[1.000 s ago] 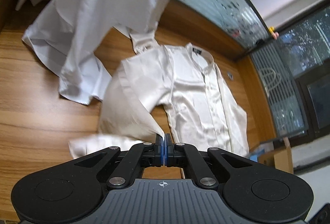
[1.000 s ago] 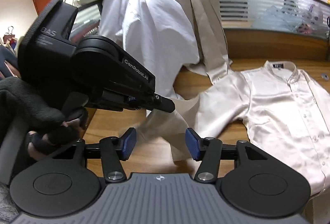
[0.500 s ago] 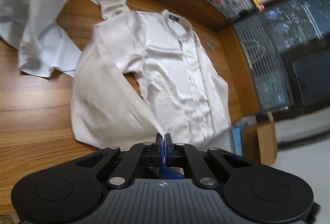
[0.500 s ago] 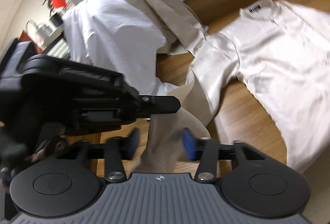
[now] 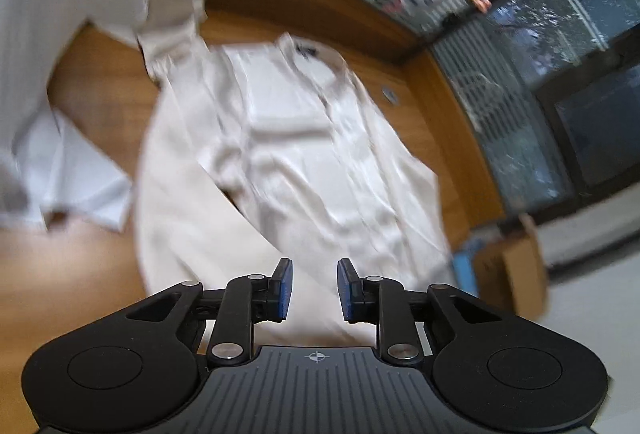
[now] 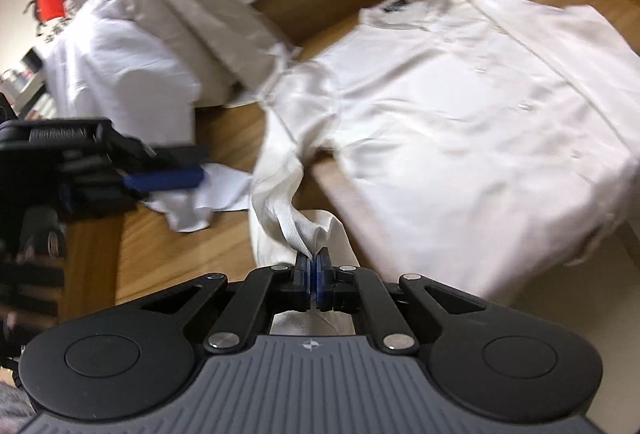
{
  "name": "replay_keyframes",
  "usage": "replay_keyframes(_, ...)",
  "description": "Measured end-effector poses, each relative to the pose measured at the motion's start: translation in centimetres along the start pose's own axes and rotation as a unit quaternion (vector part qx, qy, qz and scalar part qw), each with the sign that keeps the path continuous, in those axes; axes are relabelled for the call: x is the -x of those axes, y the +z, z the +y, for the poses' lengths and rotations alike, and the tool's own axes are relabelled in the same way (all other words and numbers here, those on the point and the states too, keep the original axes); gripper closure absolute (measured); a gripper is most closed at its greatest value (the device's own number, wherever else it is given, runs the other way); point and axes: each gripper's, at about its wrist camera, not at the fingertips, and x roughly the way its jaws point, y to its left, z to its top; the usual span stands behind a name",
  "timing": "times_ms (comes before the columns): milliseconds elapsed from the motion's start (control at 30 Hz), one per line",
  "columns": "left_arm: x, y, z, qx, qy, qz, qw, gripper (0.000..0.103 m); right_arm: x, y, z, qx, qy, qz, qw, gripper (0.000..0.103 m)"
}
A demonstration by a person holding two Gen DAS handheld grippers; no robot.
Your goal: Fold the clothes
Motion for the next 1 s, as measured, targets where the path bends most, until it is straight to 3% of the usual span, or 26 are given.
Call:
replay_keyframes(233, -5.1, 6.0, 1.3, -0.032, 0.093, -0.029, 0.9947, 0.077, 1.4, 1.5, -6.7, -0.031, -0.001, 0.007, 1.000, 0.100)
replay_keyframes(300, -6.5, 7.7, 1.4, -0.036, 0.120, -0.029, 0.9917, 0.072, 1.7, 1.7, -8.5, -0.039, 0.000, 0.010, 0.999, 0.100)
replay_keyframes(400, -8.6, 9.9, 1.6, -0.037, 0.149, -0.025, 0.9879, 0.066, 2.1, 1.8, -10.5, -0.045, 0.000, 0.013, 0.999, 0.100)
replay_keyframes(600, -13.8, 13.5, 0.6, -0.055, 0.175, 0.009, 0.9830, 0.064, 2.4, 1.5, -12.5, -0.073, 0.000, 0.013, 0.997, 0.100)
replay_keyframes(700, -16.5, 14.2, 0.0, -0.082, 0.197, 0.030, 0.9765, 0.061, 2.3, 1.2, -12.9, -0.086, -0.005, 0.011, 0.996, 0.100)
replay_keyframes(833, -20.0, 14.8, -0.3, -0.112, 0.246, 0.056, 0.9611, 0.061, 2.2, 0.5, -12.7, -0.100, -0.018, 0.009, 0.995, 0.099)
replay_keyframes(1000, -22.1, 15.0, -0.4, -0.126, 0.282, 0.072, 0.9483, 0.062, 2.2, 0.0, -12.2, -0.121, -0.031, 0.000, 0.992, 0.099)
